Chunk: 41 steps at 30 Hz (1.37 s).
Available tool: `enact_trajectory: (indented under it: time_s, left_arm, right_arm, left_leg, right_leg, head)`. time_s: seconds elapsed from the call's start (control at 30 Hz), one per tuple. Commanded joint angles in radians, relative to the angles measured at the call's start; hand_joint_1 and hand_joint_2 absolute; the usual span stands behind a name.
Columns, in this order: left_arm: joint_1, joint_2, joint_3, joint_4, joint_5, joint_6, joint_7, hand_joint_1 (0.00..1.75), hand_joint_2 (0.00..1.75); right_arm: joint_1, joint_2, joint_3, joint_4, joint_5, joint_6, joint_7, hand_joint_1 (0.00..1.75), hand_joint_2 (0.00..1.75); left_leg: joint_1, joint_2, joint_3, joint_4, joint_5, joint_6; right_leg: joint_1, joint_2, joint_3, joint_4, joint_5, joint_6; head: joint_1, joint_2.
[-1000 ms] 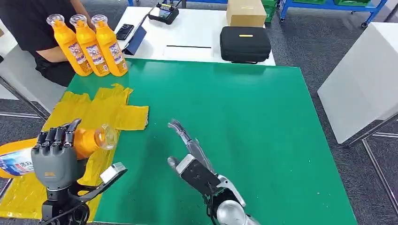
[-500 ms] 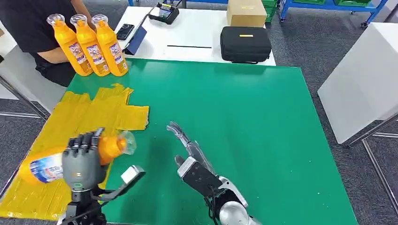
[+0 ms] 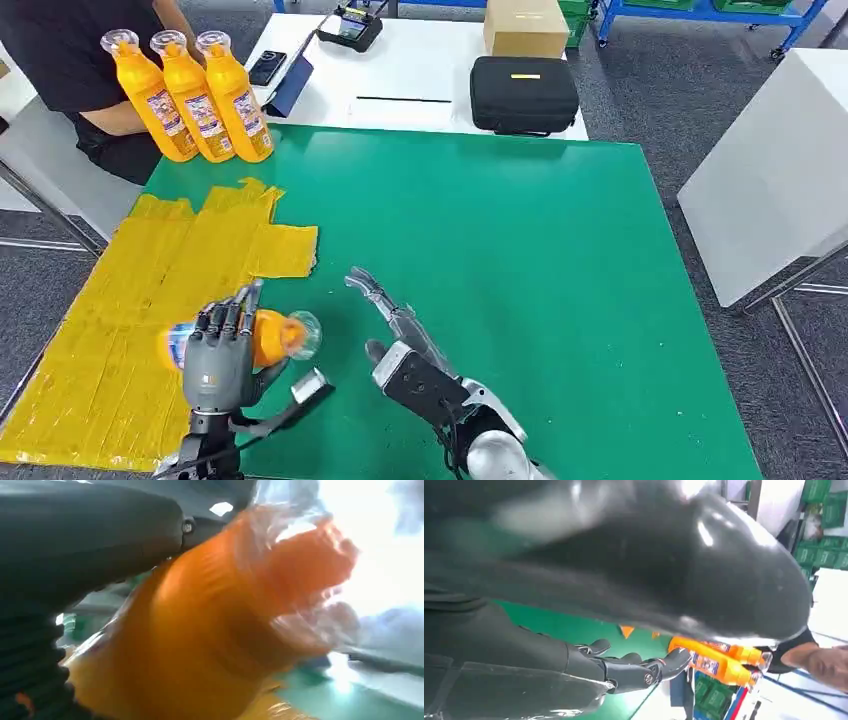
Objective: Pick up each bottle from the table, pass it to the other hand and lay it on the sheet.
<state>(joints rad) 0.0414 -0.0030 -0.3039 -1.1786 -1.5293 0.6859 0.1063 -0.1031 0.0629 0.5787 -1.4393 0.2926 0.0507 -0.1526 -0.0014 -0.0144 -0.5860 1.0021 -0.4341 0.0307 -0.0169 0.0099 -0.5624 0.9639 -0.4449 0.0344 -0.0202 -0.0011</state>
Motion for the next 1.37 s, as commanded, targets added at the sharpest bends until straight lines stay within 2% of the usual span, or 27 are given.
enact_trajectory:
  time_s: [0.03, 0.27, 0.43, 0.57, 0.67, 0.93, 0.97, 1.0, 1.03, 1.07, 1.13, 1.2, 1.27, 1.37]
  left_arm:
    - [-0.128, 0.056, -0.165, 0.482, -0.034, 0.012, 0.05, 0.0, 0.0]
    - [-0.171, 0.035, -0.174, 0.648, -0.037, 0.001, 0.058, 0.0, 0.0]
    - [-0.183, 0.025, -0.158, 0.658, -0.024, 0.012, 0.046, 0.0, 0.0]
    - [-0.132, 0.031, -0.096, 0.48, 0.01, 0.012, 0.001, 0.0, 0.0]
    - [-0.034, -0.004, 0.073, 0.153, 0.166, 0.012, -0.163, 0.0, 0.0]
    - [-0.034, -0.004, 0.073, 0.153, 0.166, 0.012, -0.163, 0.0, 0.0]
    - [-0.026, -0.02, 0.105, 0.129, 0.19, 0.012, -0.205, 0.0, 0.0]
    - [-0.002, -0.105, 0.271, 0.048, 0.33, 0.012, -0.421, 0.0, 0.0]
    - [-0.012, -0.15, 0.334, 0.047, 0.445, 0.012, -0.547, 0.0, 0.0]
    - [-0.022, -0.152, 0.316, 0.04, 0.538, 0.012, -0.571, 0.0, 0.0]
    - [-0.028, -0.134, 0.221, -0.095, 0.998, -0.072, -0.609, 0.0, 0.0]
    - [-0.033, -0.139, 0.196, -0.213, 1.375, -0.266, -0.623, 0.0, 0.0]
    - [-0.028, -0.131, 0.172, -0.304, 1.575, -0.38, -0.647, 0.0, 0.0]
    - [-0.035, -0.111, 0.116, -0.393, 1.678, -0.453, -0.627, 0.0, 0.0]
  right_arm:
    - [-0.01, -0.015, 0.008, 0.012, -0.004, 0.017, 0.0, 0.0, 0.0]
    - [-0.025, 0.002, 0.009, 0.024, 0.01, 0.054, 0.005, 0.0, 0.0]
    - [-0.023, 0.006, 0.001, 0.02, 0.017, 0.058, 0.007, 0.0, 0.0]
    - [0.002, 0.001, -0.014, -0.002, 0.03, 0.056, 0.011, 0.0, 0.0]
    - [0.034, -0.009, -0.025, -0.035, 0.037, 0.049, 0.015, 0.0, 0.0]
    - [0.034, -0.009, -0.025, -0.035, 0.037, 0.049, 0.015, 0.0, 0.0]
    - [0.034, -0.009, -0.025, -0.034, 0.038, 0.047, 0.016, 0.0, 0.0]
    - [0.036, -0.012, -0.026, -0.035, 0.039, 0.042, 0.017, 0.0, 0.0]
    - [0.038, -0.016, -0.027, -0.036, 0.037, 0.036, 0.016, 0.0, 0.0]
    - [0.038, -0.018, -0.029, -0.035, 0.035, 0.032, 0.013, 0.0, 0.0]
    - [0.019, -0.02, -0.026, -0.014, 0.024, 0.008, -0.009, 0.0, 0.0]
    - [-0.017, -0.012, -0.026, 0.028, 0.007, -0.026, -0.03, 0.0, 0.0]
    - [-0.043, -0.007, -0.031, 0.064, -0.02, -0.065, -0.063, 0.0, 0.0]
    - [-0.057, 0.0, -0.053, 0.088, -0.049, -0.13, -0.124, 0.0, 0.0]
  left_leg:
    - [-0.001, 0.0, 0.003, -0.002, 0.0, -0.001]
    - [0.0, 0.002, 0.004, -0.001, -0.001, -0.002]
    - [0.0, -0.002, 0.005, -0.001, 0.0, -0.001]
    - [0.0, -0.003, 0.007, -0.001, 0.0, -0.001]
    - [0.0, -0.003, 0.007, 0.0, 0.001, -0.003]
    - [0.0, -0.001, 0.003, 0.0, 0.003, -0.001]
    - [0.001, 0.0, 0.003, 0.0, 0.002, -0.002]
    - [0.0, -0.001, 0.002, 0.0, 0.003, -0.001]
    - [0.001, 0.0, 0.002, 0.001, 0.002, -0.002]
    - [0.001, -0.002, -0.001, 0.001, 0.003, -0.001]
    - [0.001, -0.002, -0.001, 0.001, 0.003, -0.001]
    - [0.001, -0.004, -0.003, 0.003, 0.003, -0.001]
    - [0.001, 0.0, -0.002, 0.002, 0.003, -0.002]
    - [0.001, -0.002, -0.003, 0.002, 0.003, -0.002]
  right_leg:
    - [-0.001, -0.002, 0.003, -0.001, 0.0, -0.001]
    - [0.0, 0.0, 0.004, -0.001, -0.001, -0.002]
    - [0.001, -0.003, 0.006, -0.001, 0.0, -0.002]
    - [0.0, -0.004, 0.007, 0.0, 0.0, -0.002]
    - [0.001, -0.004, 0.005, 0.0, 0.0, -0.003]
    - [0.001, -0.003, 0.003, 0.0, 0.003, -0.003]
    - [0.001, -0.003, 0.003, 0.0, 0.002, -0.004]
    - [0.001, -0.003, 0.002, 0.0, 0.002, -0.003]
    - [0.001, -0.003, 0.002, 0.0, 0.002, -0.004]
    - [0.001, -0.004, 0.001, 0.0, 0.003, -0.003]
    - [0.001, -0.005, 0.0, 0.0, 0.002, -0.003]
    - [0.001, -0.007, -0.001, 0.001, 0.002, -0.003]
    - [0.001, -0.003, -0.002, 0.002, 0.003, -0.004]
    - [0.002, -0.005, -0.002, 0.001, 0.003, -0.004]
  head:
    - [0.0, 0.0]
    - [0.0, 0.0]
    - [0.0, 0.0]
    - [0.0, 0.0]
    - [0.0, 0.0]
    - [0.0, 0.0]
    - [0.0, 0.0]
    - [0.0, 0.0]
    - [0.0, 0.0]
    - [0.0, 0.0]
    - [-0.001, 0.0]
    - [0.0, 0.0]
    - [0.0, 0.0]
    - [0.0, 0.0]
